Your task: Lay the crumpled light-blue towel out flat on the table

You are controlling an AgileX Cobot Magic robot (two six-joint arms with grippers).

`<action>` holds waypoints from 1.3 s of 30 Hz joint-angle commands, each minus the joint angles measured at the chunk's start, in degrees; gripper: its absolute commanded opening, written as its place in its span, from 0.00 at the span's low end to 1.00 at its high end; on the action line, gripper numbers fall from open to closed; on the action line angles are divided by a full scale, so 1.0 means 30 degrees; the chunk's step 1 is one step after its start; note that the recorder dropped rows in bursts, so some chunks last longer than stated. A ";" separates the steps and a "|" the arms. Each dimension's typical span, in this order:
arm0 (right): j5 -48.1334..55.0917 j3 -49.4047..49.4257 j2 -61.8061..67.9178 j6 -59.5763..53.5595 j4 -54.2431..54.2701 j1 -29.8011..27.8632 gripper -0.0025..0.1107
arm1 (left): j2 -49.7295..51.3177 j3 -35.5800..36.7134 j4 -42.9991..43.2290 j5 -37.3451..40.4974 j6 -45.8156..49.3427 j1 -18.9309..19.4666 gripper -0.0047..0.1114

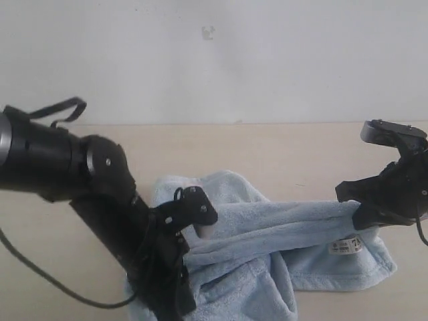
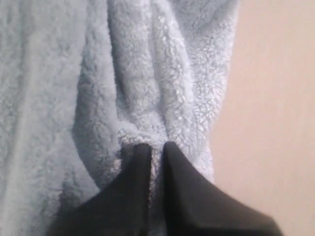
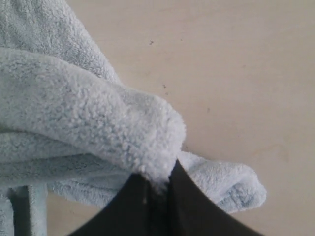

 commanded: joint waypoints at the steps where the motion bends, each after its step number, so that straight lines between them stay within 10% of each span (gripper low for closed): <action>1: 0.0024 0.0030 -0.0097 -0.0125 0.0106 -0.0129 0.03 | -0.1757 -0.2324 0.5820 0.4634 -0.7336 -0.0020 0.07; 11: -0.1009 0.0030 -0.0097 -0.0241 -0.0725 -0.0129 0.03 | -0.7703 0.0643 1.7280 0.3372 -1.3553 -0.0020 0.07; 30: -0.0593 0.0030 -0.0097 -0.0026 -0.0596 -0.0129 0.03 | -0.7835 0.4525 1.3298 -0.4010 -1.4901 -0.0020 0.08; 39: -0.0500 0.0030 -0.0097 -0.0026 -0.0596 -0.0129 0.03 | -0.7835 0.4560 1.1937 -0.4882 -1.4944 -0.0020 0.47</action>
